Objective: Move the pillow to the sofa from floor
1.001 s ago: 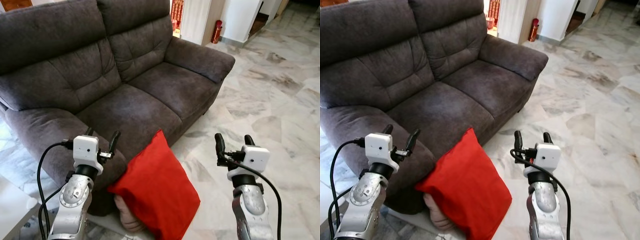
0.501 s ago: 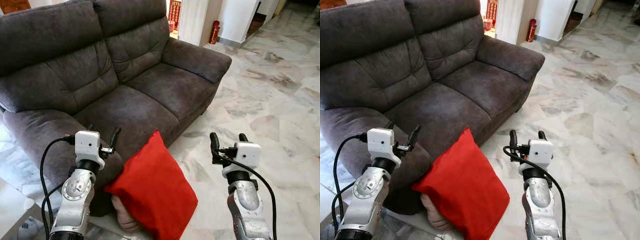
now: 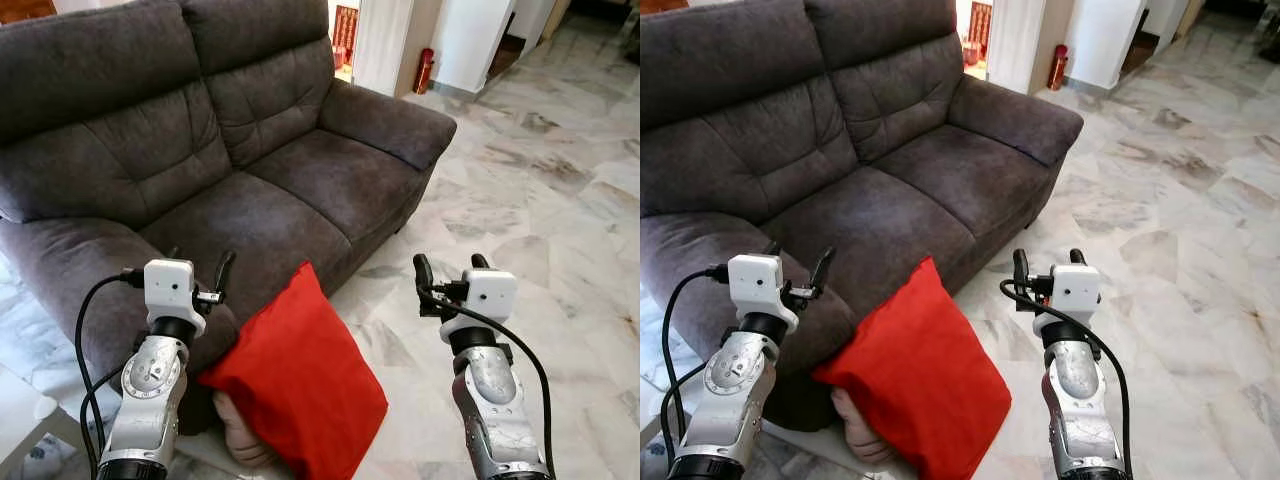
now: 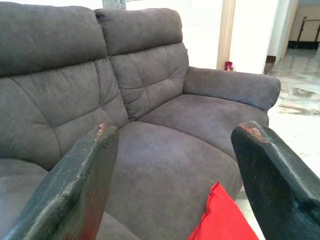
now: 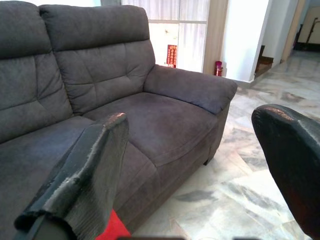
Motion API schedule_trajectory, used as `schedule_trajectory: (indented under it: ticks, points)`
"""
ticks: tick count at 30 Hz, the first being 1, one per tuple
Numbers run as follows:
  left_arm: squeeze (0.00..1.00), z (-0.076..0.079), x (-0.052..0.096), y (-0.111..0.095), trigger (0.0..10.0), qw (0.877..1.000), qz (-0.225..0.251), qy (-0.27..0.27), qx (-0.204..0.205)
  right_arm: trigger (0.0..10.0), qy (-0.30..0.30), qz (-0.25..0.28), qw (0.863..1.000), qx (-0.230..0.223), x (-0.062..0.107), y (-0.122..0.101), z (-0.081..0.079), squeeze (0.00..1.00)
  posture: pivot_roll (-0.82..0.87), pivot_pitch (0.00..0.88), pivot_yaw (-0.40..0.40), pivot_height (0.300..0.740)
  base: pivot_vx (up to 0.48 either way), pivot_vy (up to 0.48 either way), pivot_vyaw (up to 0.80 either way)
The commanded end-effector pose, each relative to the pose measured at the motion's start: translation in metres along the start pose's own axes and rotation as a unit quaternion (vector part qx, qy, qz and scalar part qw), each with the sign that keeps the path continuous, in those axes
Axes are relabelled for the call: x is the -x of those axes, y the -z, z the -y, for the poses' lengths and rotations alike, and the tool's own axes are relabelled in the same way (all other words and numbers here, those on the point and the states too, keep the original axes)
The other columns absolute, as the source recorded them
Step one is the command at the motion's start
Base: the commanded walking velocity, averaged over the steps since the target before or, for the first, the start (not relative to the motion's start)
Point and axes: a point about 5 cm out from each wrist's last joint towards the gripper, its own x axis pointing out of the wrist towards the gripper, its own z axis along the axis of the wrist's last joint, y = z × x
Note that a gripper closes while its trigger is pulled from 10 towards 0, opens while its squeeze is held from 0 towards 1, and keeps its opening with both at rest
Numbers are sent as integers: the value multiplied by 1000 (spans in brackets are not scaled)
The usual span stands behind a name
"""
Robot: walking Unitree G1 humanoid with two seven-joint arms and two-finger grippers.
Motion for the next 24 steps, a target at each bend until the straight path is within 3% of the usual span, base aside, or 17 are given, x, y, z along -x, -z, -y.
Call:
schedule_trajectory:
  ticks: [1,6,24]
  points:
    - [0,1,0,4,10000,1000,-11,-2,1,10000,-7,1,1000,-2,-1,-3,-1,0,117,0,-93,640,0,0,0]
    - [0,0,0,4,10000,1000,-13,-3,0,10000,-18,8,1000,-5,-1,-5,-5,0,118,0,-90,606,0,0,0]
    - [0,0,-1,7,10000,1000,-24,9,-3,10000,0,2,1000,-21,-3,-3,-2,0,122,0,-70,606,0,0,0]
